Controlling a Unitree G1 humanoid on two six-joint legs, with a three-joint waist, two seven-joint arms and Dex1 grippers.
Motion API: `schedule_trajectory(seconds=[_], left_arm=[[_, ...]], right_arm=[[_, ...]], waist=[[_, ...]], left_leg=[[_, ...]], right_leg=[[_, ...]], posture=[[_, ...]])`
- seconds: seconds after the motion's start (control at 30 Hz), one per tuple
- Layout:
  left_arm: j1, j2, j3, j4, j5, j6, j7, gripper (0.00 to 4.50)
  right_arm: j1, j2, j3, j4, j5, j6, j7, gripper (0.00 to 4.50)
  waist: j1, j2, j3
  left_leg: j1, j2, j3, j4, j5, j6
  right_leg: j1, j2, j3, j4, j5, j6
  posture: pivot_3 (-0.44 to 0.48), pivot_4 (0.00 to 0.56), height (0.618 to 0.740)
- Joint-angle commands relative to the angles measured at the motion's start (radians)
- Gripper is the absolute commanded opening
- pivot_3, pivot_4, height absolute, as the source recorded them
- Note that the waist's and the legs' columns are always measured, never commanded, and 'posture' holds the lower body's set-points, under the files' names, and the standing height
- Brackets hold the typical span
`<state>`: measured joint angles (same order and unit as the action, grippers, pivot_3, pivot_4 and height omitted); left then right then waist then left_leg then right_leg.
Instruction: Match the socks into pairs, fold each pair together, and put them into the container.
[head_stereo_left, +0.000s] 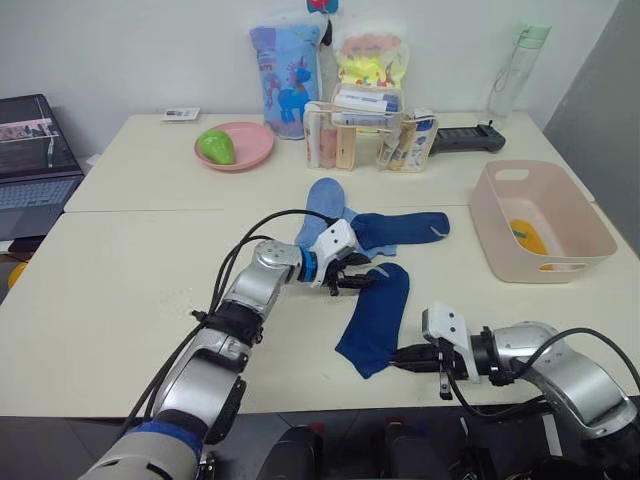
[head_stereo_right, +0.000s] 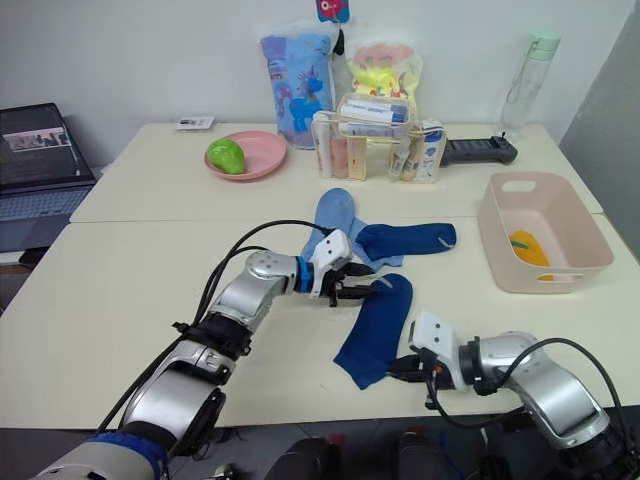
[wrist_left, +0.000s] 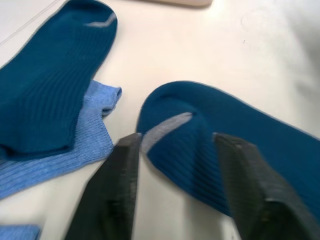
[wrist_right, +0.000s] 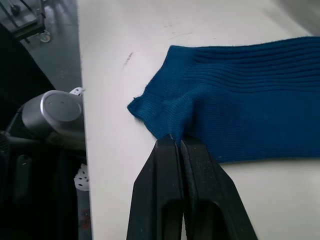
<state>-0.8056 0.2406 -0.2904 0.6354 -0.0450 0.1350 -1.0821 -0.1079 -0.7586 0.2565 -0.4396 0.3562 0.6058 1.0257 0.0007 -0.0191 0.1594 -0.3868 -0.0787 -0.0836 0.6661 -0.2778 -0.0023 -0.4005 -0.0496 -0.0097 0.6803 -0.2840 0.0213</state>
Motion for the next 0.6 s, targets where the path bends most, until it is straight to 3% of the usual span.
schedule_trajectory(seconds=[0.03,0.07,0.17,0.4,0.53,0.6], left_arm=[[-0.033,-0.01,-0.043,0.062,0.06,-0.065,-0.001,2.85],[-0.037,-0.012,-0.047,0.077,0.066,-0.076,-0.005,2.85],[-0.051,-0.025,-0.051,0.124,0.084,-0.109,0.004,2.19],[-0.048,-0.012,-0.021,0.121,0.066,-0.112,-0.003,0.02],[0.002,0.026,0.004,0.04,0.052,-0.06,0.016,0.02],[0.084,0.057,0.04,-0.093,0.033,0.015,0.058,0.02]], right_arm=[[0.007,-0.011,-0.02,-0.049,0.031,0.013,0.009,0.0],[0.007,-0.011,-0.02,-0.05,0.034,0.015,0.006,0.0],[0.014,-0.014,-0.016,-0.052,0.034,0.013,0.002,0.0],[0.028,-0.039,-0.049,-0.037,0.024,-0.012,-0.003,0.0],[0.03,-0.059,-0.091,-0.01,0.013,-0.042,-0.007,0.0],[0.012,-0.072,-0.11,0.047,-0.041,-0.098,-0.034,0.0]], waist=[[0.0,0.0,0.0],[0.0,0.0,0.0],[0.0,0.0,0.0],[0.0,0.0,0.0],[-0.004,0.0,0.0],[-0.005,0.0,0.0]], left_leg=[[0.0,0.0,0.0,0.0,0.0,0.0],[0.0,0.0,0.0,0.0,0.0,0.0],[0.0,0.0,0.0,0.0,0.0,0.0],[0.0,0.0,0.0,0.0,0.0,0.0],[0.0,0.0,0.0,0.0,0.0,0.0],[0.0,0.001,0.0,-0.001,0.0,0.0]], right_leg=[[0.0,0.0,0.0,0.0,0.0,0.0],[0.0,0.0,0.0,0.0,0.0,0.0],[0.0,0.0,0.0,0.0,0.0,0.0],[0.0,0.0,0.0,0.0,0.0,0.0],[0.0,0.0,0.0,0.0,0.0,0.0],[-0.001,0.0,0.0,0.0,0.0,0.0]], posture=[[0.0,0.15,0.74],[0.0,0.15,0.74],[0.0,0.15,0.74],[0.0,0.15,0.74],[0.0,0.15,0.74],[0.0,0.15,0.74]])
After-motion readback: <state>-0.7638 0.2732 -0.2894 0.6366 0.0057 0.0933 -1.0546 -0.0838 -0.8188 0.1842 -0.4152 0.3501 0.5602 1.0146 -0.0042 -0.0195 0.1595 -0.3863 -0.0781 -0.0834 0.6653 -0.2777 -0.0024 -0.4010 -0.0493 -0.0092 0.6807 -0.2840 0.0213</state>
